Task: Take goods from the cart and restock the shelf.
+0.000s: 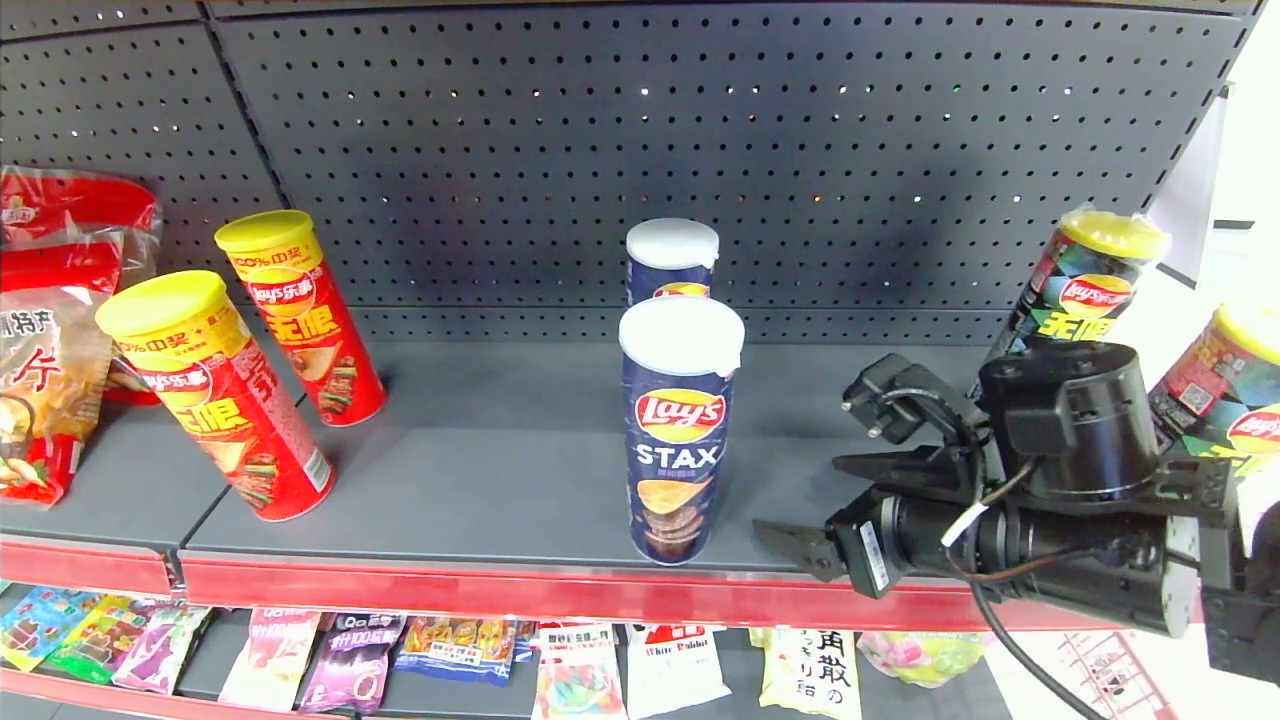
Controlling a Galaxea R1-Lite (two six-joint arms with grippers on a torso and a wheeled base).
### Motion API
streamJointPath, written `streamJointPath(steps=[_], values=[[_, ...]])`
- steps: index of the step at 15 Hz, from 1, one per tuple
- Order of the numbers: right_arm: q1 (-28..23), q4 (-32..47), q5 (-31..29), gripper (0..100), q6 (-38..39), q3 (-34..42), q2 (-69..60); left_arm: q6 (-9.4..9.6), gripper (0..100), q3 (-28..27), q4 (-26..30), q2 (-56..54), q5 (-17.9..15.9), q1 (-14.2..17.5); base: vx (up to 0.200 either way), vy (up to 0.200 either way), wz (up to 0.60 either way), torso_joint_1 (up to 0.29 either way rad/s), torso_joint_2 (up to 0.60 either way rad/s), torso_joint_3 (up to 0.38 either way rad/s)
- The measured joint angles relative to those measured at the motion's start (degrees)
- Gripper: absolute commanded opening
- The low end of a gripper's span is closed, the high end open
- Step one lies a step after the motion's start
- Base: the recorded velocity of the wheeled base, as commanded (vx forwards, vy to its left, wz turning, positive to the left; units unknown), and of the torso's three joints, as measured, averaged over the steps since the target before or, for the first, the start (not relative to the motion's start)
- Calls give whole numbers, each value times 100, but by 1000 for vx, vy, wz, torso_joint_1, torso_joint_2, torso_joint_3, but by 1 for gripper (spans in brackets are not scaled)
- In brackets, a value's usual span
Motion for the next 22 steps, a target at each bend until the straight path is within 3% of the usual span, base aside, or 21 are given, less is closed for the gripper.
streamJointPath(steps=[22], values=[[336, -9, -99, 100, 134, -577, 673, 0, 100, 0, 0, 0, -2, 0, 0, 0, 0, 0, 0, 0]])
